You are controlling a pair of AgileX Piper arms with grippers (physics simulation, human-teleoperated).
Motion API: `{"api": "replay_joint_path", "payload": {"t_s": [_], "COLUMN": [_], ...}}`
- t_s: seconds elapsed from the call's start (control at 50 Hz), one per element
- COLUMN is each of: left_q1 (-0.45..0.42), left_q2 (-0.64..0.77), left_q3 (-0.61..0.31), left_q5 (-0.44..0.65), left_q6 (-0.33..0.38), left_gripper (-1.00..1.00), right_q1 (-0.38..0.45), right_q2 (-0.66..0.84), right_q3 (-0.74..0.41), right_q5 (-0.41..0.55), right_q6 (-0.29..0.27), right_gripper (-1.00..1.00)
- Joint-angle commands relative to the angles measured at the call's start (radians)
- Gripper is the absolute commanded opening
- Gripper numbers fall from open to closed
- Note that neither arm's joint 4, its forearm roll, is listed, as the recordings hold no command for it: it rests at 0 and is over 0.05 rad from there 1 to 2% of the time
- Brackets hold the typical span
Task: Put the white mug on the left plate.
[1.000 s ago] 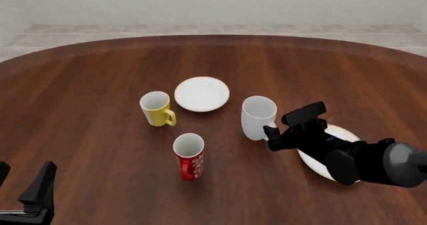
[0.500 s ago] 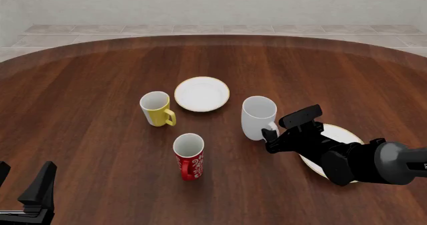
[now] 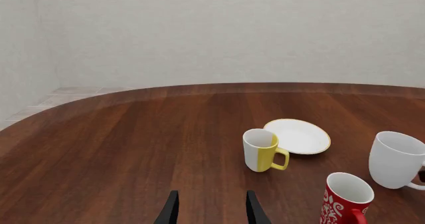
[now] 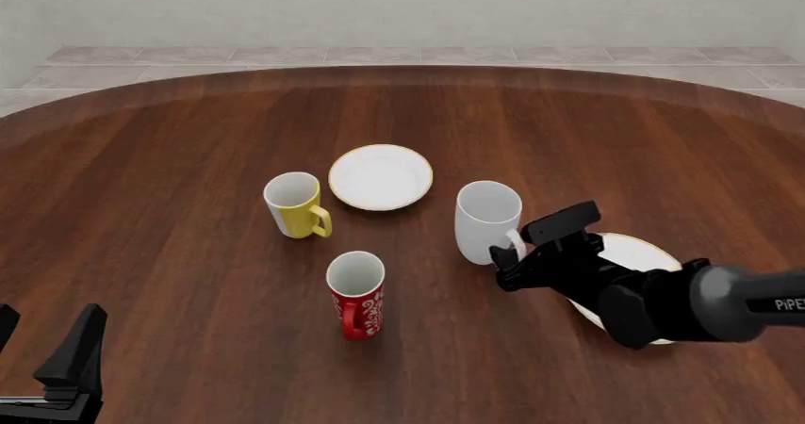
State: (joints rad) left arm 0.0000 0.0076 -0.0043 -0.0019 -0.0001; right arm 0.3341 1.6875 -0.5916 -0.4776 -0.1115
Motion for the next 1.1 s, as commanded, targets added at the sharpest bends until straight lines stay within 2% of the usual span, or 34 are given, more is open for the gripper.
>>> {"api": "replay_joint_path", "payload": {"t_s": [0.02,0.74,0.76,1.1], "left_q1": [0.000,0.000,0.000,0.000], "left_q2": [0.000,0.000,0.000,0.000], "left_q3": [0.000,0.000,0.000,0.000], "left_q5": [0.000,0.000,0.000,0.000], "left_q6": [0.000,0.000,0.000,0.000], "left_gripper": [1.00,1.00,1.00,1.00], "right_q1": [0.000,0.005,0.007,-0.025], "right_q2": [0.023,0.056,0.053,0.002], "right_q3": [-0.013,-0.006,-0.004,0.004], "right_q5": [-0.002,-0.028,-0.028,-0.014], "right_q6": [0.003,0.005,-0.001,-0.029], "right_gripper": [1.00,1.00,-1.00,-1.00]}}
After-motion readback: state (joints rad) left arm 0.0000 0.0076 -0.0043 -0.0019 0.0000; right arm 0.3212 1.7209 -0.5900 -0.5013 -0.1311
